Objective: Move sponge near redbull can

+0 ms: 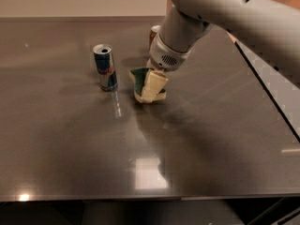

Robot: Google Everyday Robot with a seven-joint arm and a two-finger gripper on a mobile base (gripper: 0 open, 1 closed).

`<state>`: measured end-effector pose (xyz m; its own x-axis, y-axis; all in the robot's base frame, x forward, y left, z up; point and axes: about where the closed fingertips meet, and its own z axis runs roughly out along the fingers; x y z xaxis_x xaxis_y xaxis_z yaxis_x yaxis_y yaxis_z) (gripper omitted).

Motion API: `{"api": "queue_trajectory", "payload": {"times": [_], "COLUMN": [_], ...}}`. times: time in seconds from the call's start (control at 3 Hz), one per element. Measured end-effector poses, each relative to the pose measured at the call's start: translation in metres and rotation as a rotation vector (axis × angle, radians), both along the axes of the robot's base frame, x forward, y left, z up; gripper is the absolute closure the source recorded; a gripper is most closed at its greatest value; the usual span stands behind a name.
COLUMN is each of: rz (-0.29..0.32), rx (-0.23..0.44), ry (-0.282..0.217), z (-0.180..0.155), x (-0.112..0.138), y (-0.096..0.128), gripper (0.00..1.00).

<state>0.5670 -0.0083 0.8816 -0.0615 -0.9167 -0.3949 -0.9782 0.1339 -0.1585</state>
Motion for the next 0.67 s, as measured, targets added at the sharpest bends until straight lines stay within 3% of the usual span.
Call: {"api": "queue_trajectory", "payload": {"times": [0.67], "rz": [-0.027], "rx": [0.024], "ry": [0.013], "z": [-0.015], "x": [0.026], "y": [0.023], "gripper": [1.0]}}
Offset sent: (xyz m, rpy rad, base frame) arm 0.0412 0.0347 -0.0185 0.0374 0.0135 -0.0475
